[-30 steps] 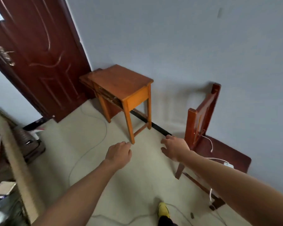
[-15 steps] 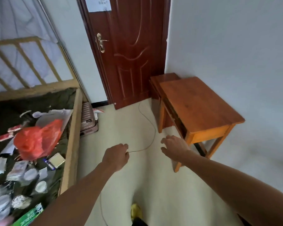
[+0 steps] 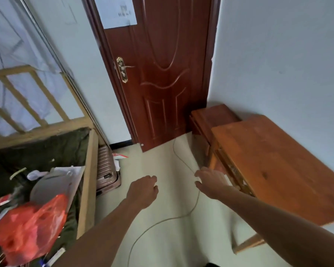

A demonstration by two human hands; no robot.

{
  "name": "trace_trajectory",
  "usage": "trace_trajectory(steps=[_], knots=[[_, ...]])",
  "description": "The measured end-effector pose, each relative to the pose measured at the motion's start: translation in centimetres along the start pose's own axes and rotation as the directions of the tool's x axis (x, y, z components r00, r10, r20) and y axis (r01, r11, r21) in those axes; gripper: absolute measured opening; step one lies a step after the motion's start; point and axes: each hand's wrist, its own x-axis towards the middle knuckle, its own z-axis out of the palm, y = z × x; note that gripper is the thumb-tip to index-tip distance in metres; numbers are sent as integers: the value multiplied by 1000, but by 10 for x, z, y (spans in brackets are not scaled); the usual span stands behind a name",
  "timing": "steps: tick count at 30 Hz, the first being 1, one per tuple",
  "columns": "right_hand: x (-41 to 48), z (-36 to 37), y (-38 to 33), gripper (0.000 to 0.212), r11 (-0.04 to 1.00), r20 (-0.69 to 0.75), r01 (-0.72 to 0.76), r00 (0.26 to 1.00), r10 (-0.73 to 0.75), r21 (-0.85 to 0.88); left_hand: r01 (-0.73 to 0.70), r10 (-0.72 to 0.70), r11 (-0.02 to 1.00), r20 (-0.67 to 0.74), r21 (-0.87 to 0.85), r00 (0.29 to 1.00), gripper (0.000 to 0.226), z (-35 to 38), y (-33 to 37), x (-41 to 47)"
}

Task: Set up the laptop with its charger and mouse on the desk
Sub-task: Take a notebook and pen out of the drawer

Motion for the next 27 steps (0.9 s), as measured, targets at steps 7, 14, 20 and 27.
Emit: trace_trajectory(steps=[7, 14, 20, 27], knots=[[170, 3, 53, 40, 992, 26, -89, 996, 87, 86, -27, 28, 999, 62, -27, 998, 34, -10, -24, 175], [321, -13, 105, 34, 972, 121, -203, 975, 189, 116, -27, 30, 999, 101, -36, 994, 36, -42, -54, 334], [419, -12, 137, 35, 951, 170, -275, 953, 251, 140, -62, 70, 996, 160, -57, 985, 37, -49, -85, 450], [508, 24, 171, 33, 771, 246, -596, 800, 547, 225, -257, 268, 963, 297, -77, 917, 37, -31, -108, 621]])
